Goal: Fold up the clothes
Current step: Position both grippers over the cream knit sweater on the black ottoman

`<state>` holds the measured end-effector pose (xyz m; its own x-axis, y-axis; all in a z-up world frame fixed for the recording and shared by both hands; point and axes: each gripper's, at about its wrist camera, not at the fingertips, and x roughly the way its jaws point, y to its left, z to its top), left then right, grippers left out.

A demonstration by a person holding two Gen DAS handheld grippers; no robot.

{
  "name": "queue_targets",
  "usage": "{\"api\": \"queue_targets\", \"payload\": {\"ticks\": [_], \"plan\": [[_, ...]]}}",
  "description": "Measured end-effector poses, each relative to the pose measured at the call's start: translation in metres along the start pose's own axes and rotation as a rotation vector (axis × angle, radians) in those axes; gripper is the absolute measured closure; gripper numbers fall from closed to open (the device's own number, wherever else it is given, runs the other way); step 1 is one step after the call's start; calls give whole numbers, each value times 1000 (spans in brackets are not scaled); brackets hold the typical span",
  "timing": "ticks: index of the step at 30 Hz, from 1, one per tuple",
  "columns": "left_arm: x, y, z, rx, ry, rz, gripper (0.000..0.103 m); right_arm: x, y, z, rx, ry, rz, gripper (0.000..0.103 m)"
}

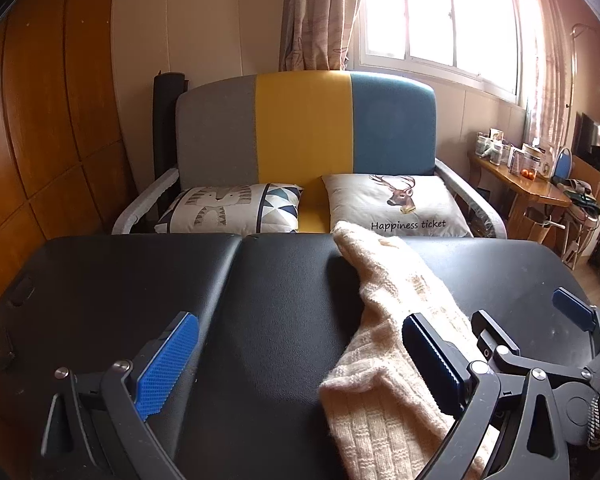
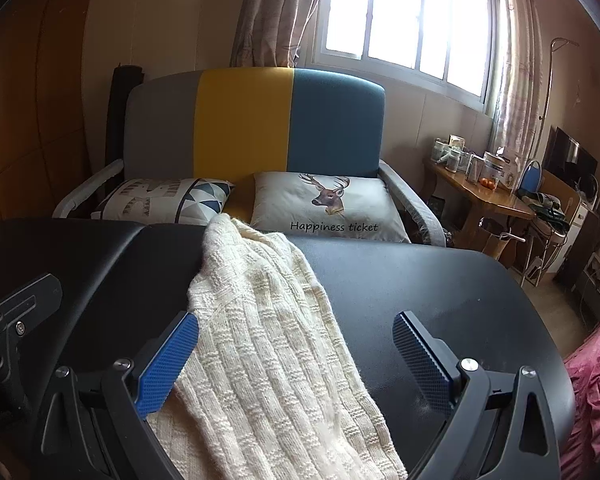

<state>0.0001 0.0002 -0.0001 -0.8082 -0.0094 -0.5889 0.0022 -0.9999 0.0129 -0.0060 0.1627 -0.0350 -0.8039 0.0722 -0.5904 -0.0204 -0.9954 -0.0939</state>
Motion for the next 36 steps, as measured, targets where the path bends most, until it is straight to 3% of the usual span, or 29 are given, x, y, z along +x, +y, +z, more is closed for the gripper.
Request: {"api": "queue_targets", "payload": {"ticks": [14, 18, 23, 26, 36], "plan": [[6, -3, -8, 13, 58, -26, 0, 9, -9, -16, 4, 73, -12, 3], [13, 4, -13, -9, 95, -83, 0, 11, -8, -16, -16, 79, -38, 3], [16, 20, -18, -67, 100, -206, 0, 10, -9, -16, -31, 77, -56, 3], [18, 18, -19, -38, 93, -174, 0, 12, -8, -17, -38, 80, -53, 3], [18, 18, -30, -28, 104, -246, 0, 13, -5, -25, -53, 93, -50, 3]]}}
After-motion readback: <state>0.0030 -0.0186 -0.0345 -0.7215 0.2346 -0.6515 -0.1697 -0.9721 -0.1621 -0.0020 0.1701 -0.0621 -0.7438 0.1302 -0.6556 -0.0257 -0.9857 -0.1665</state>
